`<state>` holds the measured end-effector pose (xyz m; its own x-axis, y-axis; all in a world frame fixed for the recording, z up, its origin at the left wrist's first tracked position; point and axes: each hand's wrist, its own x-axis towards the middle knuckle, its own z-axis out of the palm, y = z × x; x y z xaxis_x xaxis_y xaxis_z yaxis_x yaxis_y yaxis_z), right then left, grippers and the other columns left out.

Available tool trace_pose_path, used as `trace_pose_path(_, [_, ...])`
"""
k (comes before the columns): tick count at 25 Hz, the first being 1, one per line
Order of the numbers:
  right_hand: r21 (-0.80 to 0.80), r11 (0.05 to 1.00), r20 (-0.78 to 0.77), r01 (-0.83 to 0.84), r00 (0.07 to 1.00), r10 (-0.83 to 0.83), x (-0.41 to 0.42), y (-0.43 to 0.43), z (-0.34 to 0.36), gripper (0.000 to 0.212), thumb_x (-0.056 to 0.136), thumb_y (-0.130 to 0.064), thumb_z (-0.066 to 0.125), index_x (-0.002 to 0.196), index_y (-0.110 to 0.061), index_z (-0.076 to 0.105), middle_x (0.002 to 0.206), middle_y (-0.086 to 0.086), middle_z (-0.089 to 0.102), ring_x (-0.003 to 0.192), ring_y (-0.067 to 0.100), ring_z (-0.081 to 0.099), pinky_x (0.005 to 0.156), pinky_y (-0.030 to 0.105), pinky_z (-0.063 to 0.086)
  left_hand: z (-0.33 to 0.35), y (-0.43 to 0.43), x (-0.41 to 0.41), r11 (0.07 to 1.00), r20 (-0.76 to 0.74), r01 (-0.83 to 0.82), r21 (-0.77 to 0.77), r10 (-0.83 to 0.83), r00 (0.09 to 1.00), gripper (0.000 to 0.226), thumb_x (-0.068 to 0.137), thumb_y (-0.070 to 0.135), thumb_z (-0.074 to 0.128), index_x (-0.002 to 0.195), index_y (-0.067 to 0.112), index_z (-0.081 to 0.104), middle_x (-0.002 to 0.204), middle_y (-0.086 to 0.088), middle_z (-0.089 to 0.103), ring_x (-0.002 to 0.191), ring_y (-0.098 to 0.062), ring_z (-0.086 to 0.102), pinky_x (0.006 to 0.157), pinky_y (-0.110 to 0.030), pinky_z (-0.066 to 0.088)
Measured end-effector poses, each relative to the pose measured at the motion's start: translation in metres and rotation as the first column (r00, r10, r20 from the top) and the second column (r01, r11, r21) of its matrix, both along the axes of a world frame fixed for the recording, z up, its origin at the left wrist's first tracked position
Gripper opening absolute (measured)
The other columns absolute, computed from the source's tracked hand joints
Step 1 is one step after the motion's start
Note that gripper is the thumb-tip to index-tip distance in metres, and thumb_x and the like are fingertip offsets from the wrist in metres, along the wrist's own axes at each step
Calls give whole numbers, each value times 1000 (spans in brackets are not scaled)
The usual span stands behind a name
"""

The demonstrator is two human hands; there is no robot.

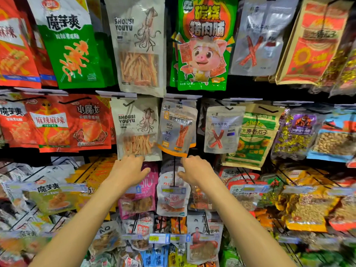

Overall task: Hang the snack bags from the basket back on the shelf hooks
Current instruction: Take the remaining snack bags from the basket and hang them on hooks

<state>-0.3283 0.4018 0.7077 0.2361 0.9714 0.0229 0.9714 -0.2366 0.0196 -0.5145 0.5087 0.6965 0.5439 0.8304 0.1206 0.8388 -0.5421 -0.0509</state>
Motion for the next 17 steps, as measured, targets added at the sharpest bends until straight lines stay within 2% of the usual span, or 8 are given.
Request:
trace_pose_path(3, [232,970,-108,79,993,-55,17,9,5,31,100,-35,50,104,-6,61,95,10,61,90,32,63,66,38,52,3,25,17,989,238,89,-115,-60,969,49,96,47,51,136,19,49,109,-8,68,98,-27,64,81,-38,54])
trace_pose_path(5, [410,895,-189,177,976,-107,31,18,8,32,100,-34,50,110,-6,60,94,9,62,82,29,64,56,35,50,10,44,32,961,457,150,-232,-28,889,51,96,44,53,139,19,47,122,-6,64,107,-25,62,88,-33,49])
trace_pose_path(8, [493,813,-384,311,916,-117,52,31,14,50,99,-40,52,137,-7,47,119,11,64,103,27,65,70,35,52,18,62,59,948,658,173,-268,49,752,52,96,38,57,142,15,45,132,-6,59,118,-25,58,91,-32,44])
trace_pose_path(11, [469,774,-579,426,810,-95,65,50,19,58,98,-43,54,145,-12,40,134,9,58,120,25,58,87,35,49,15,78,77,952,789,202,-229,60,612,58,94,42,60,144,19,41,134,-5,59,117,-24,60,97,-40,48])
trace_pose_path(13, [471,779,-631,415,775,-31,70,63,14,58,98,-43,55,144,-12,41,134,8,59,120,23,58,84,27,45,9,91,86,918,861,292,-267,92,500,54,93,43,61,139,19,43,124,-5,64,104,-20,64,87,-38,52])
trace_pose_path(14, [472,782,-663,407,749,11,73,71,11,58,98,-43,56,144,-11,42,132,8,59,119,22,58,82,24,44,7,96,88,896,878,330,-296,118,464,49,94,42,61,135,18,48,110,-7,67,92,-20,66,76,-34,52])
trace_pose_path(16, [466,777,-729,423,682,66,75,81,4,57,96,-44,57,141,-11,44,124,3,61,111,16,59,75,17,43,4,103,92,881,891,366,-300,122,438,37,96,40,59,119,12,57,79,-17,57,67,-26,58,54,-25,38])
trace_pose_path(17, [457,775,-757,436,648,81,76,86,0,55,96,-45,58,138,-12,47,119,-1,60,107,12,58,73,15,43,3,107,94,876,897,387,-288,105,429,35,97,39,58,109,7,59,71,-17,49,59,-24,50,51,-24,32])
